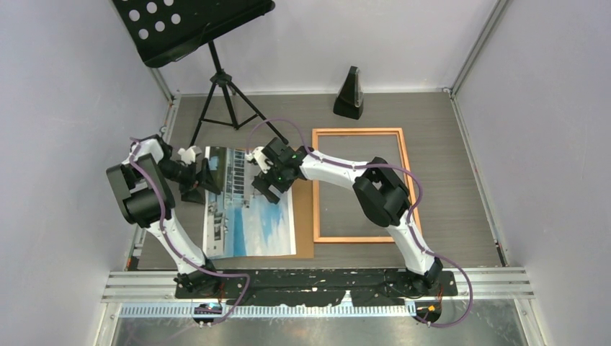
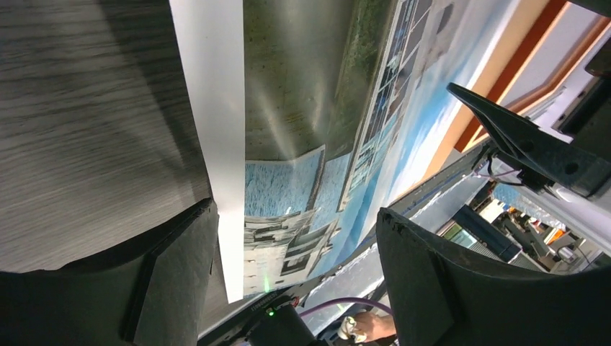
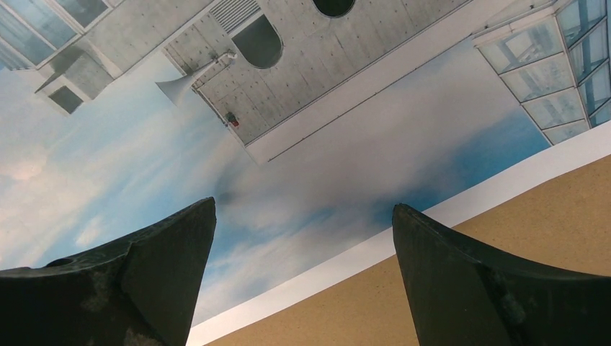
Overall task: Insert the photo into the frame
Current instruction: Pick up the photo at the center of the board.
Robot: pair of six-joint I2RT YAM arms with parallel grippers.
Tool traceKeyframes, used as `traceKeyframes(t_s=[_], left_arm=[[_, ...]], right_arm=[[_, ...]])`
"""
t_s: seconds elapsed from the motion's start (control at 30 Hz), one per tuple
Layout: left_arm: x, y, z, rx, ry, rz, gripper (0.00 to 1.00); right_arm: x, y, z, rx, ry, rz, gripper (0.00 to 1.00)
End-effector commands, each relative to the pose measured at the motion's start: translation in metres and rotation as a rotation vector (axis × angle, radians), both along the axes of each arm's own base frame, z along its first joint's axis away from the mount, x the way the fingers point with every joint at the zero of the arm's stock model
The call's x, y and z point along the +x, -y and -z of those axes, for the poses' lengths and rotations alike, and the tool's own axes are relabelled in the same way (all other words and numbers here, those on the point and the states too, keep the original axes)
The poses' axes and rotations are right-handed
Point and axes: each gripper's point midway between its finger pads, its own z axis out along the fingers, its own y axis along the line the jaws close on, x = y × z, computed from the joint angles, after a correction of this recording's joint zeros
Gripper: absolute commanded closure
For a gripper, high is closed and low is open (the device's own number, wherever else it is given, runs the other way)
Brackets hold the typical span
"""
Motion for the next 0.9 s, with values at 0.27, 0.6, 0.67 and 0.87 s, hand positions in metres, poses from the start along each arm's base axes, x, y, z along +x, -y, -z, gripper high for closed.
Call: traceKeyframes(t_s=[0.27,0.6,0.67,0.87], left_arm=[[0.008,0.021,-0.041,-0.151,0.206,0.113,0.25],[0.012,0.036,-0.072,-0.268,0.327,0.168,0.24],[0.014,0.04,-0.076,-0.288,0.347,0.169,0.24],[0.017,0.056,-0.085,-0.332,0.39,0.204,0.24]], right_arm=[[-0.012,0.007,0.017,-0.002,-0.115,0.013,0.0],[-0.011,0.01,0.02,0.036,-0.168,0.023,0.0],[-0.011,0.01,0.021,0.04,-0.172,0.022,0.0],[-0.011,0.01,0.023,0.05,-0.182,0.024,0.0]])
